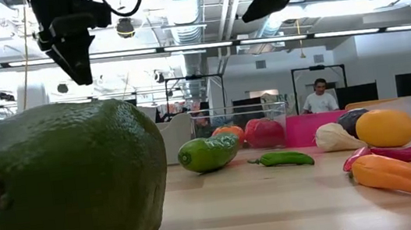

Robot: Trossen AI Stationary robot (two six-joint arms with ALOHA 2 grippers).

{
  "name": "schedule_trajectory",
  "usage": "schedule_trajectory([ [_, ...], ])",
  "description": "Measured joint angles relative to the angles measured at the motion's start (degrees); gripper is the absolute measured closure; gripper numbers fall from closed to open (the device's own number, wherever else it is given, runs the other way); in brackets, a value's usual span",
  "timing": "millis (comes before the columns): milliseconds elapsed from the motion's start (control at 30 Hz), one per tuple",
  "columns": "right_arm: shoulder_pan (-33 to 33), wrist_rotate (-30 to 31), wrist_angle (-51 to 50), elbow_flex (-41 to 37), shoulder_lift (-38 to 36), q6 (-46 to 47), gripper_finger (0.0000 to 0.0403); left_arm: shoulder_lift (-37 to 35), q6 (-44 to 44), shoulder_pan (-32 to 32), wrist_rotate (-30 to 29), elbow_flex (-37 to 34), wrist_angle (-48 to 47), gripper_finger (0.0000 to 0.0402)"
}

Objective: Sort produce into baskets
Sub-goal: Put the cucumber into the green bin

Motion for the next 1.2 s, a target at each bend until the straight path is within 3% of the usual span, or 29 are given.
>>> schedule_trajectory([
  [233,0.11,-0.02,-0.15,0.01,0.37,5.95,0.0069,0.02,1.07,0.0,0.0,0.0,1.74,0.0145],
  [533,0.09,-1.99,1.41,0.02,6.35,7.19,0.0062,0.04,0.98,0.0,0.05,0.02,2.78,0.0145],
  [833,2.2,-4.83,2.18,0.08,15.85,-15.43,0.0064,0.04,1.01,-0.13,0.17,0.03,2.96,0.0145],
  [1200,3.08,-4.44,-0.59,9.7,29.26,-26.96,0.008,0.04,0.72,-0.13,0.22,0.04,3.13,0.0145],
])
